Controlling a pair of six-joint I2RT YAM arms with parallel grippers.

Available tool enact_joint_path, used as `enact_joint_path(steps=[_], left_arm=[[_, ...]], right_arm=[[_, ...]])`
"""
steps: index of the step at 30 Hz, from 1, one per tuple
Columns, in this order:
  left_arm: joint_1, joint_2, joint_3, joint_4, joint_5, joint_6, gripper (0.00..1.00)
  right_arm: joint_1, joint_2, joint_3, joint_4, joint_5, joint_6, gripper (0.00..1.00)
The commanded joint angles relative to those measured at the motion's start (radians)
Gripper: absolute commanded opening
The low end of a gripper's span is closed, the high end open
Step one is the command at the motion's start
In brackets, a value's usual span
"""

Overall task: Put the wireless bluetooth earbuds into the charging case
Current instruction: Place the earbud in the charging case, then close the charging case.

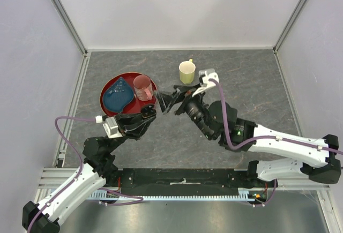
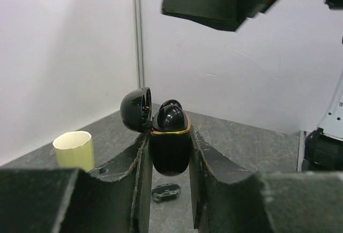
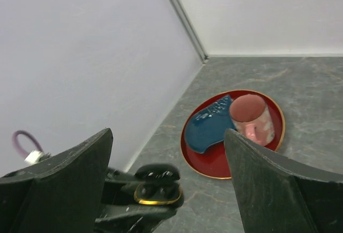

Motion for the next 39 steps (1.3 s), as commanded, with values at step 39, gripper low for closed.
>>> enact_joint_path(steps=[39], left_arm=[[0.001,0.240,0.154,0.111,0.256,-0.016,0.02]], right_arm=[[-0.264,-0.018,-0.004,-0.457,-0.544,0.249,0.92]])
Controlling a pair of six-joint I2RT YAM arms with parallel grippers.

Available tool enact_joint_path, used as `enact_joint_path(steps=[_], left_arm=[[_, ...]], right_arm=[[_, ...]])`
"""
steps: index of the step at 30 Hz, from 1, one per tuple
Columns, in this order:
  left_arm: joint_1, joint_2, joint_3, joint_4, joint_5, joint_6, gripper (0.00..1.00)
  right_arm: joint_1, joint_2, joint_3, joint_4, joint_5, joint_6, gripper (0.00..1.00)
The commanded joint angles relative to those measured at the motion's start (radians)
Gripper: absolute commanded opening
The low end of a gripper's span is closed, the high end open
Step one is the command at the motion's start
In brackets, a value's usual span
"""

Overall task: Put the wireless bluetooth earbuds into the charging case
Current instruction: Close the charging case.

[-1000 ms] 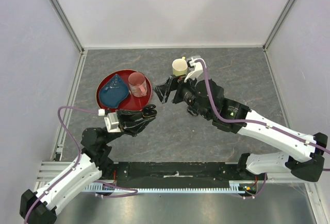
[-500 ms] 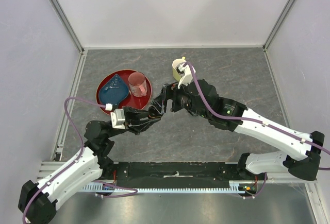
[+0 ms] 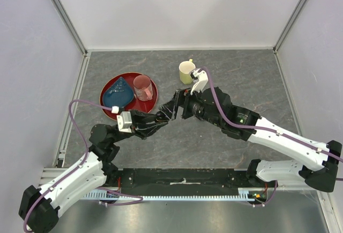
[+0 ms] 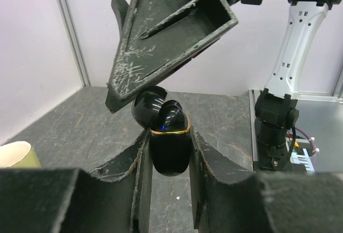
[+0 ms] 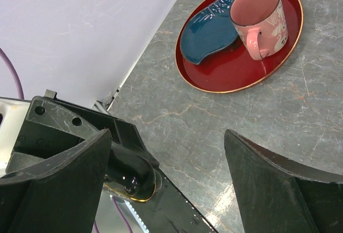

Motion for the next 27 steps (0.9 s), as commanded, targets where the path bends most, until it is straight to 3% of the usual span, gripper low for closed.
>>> enact_joint_path(steps=[1,15,23,27], left_arm=[[0.001,-0.016,0.022,0.073,-0.080,-0.016,0.02],[0.001,0.016,0.049,0.007,-0.151,-0.075,0.02],[0.001,0.108,0.145,-0.233,-0.211,-0.233,0.02],[0.001,0.227,0.205,-0.336,-0.199,-0.342,0.02]], right_arm=[[0.003,-0.018,-0.022,0.001,-0.019,0.002,0.91],[0.004,-0.040,-0.051,0.003,0.039,0.005,0.92],[-0.022,-0.145,-0.102,-0.118,0.434,0.166,0.94],[-0.069,-0.188,-0.117,-0.196,0.490,0.206,0.95]])
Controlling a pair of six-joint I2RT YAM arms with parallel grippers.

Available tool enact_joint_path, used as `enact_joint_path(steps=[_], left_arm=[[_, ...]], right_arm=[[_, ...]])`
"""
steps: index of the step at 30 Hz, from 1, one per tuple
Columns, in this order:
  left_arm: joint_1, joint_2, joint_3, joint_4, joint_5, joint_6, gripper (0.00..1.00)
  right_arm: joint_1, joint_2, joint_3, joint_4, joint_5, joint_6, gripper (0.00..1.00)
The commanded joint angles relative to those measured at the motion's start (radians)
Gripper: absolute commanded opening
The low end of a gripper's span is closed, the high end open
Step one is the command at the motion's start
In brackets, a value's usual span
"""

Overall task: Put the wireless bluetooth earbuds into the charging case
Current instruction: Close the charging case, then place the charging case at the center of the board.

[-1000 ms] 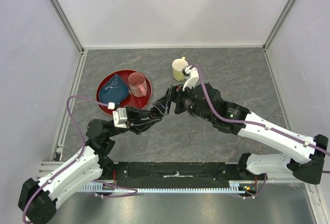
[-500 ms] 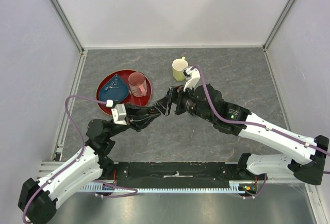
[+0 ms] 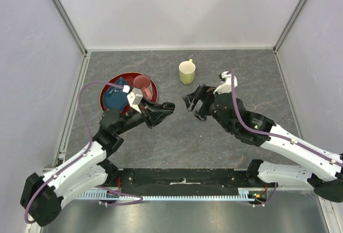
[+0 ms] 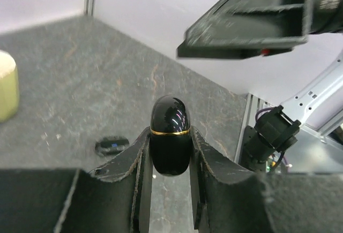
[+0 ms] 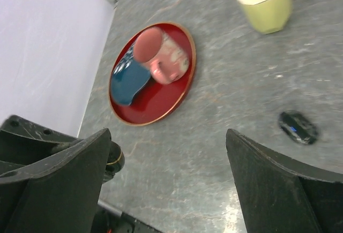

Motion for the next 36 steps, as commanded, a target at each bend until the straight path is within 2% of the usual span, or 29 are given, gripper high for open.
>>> enact_joint_path(steps=[1,5,8,15,22,27,36], left_arm=[[0.001,0.119,0.086,-0.140,-0.015,-0.175,0.02],[0.001,0.300,0.117,-0.149,0.019,-0.280,0.02],[-0.006,0.397,0.148,-0.149,0.031,-0.301,0.02],[-0.031,0.598,0.229,-0.175,0.021,-0.363,0.02],[-0.100,0.768,0.292,-0.160,-0.008,-0.424,0.03],[-0.159,0.854,0.306,-0.126,-0.100,-0.485,0.05],[-0.170,0.935,0.313,-0.123,-0.172,-0.533,0.09]], right_arm=[[-0.044,-0.064,-0.021,-0.094,0.163,0.081,0.95],[-0.076,-0.117,-0.047,-0.110,0.167,0.097,0.95],[-0.093,-0.137,-0.059,-0.116,0.165,0.096,0.95],[-0.109,-0.148,-0.070,-0.128,0.144,0.082,0.95],[-0.119,-0.139,-0.073,-0.128,0.117,0.071,0.95],[-0.124,-0.136,-0.075,-0.128,0.096,0.067,0.95],[-0.132,-0.154,-0.078,-0.130,0.090,0.053,0.95]])
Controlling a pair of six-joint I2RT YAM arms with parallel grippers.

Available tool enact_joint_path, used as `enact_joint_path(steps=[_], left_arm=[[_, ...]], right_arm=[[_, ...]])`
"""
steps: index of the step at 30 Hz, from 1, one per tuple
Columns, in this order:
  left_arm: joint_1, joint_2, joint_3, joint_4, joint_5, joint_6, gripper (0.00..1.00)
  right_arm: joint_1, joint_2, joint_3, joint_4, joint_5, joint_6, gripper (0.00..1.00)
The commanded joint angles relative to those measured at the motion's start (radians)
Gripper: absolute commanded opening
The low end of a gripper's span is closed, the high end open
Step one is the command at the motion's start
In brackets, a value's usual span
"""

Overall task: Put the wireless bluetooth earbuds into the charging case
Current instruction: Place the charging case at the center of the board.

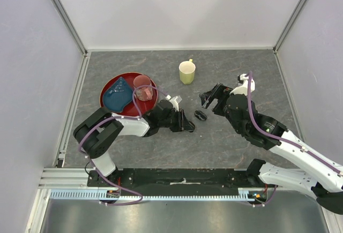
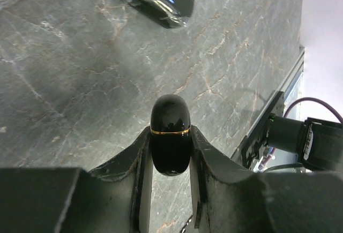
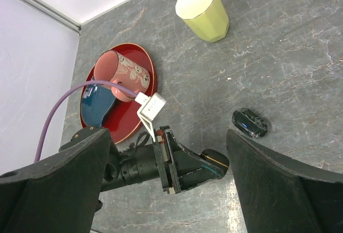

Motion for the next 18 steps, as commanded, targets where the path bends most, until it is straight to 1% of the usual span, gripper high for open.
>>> enact_joint_path(steps=[1,3,4,5,9,18], left_arm=[[0.000,0.029,0.048,0.055,-0.050,-0.057,0.09],[0.001,0.049,0.060,0.050,-0.061,-0.066,0.11],[0.000,0.056,0.063,0.053,-0.060,-0.069,0.14],[0.000,0.062,0.067,0.067,-0.055,-0.068,0.15],[-0.002,0.107,0.087,0.061,-0.046,-0.069,0.17],[0.000,0.112,0.086,0.018,-0.074,-0.053,0.26]], right_arm=[[-0.005,-0.020,-0.010,-0.002,-0.002,-0.019,0.95],[-0.007,-0.023,-0.011,-0.002,-0.004,-0.020,0.95],[-0.005,-0.022,-0.011,-0.004,-0.004,-0.020,0.95],[-0.008,-0.023,-0.010,-0.002,-0.005,-0.022,0.95],[-0.009,-0.023,-0.010,-0.005,-0.013,-0.028,0.95],[-0.015,-0.028,-0.014,-0.005,-0.022,-0.029,0.95]])
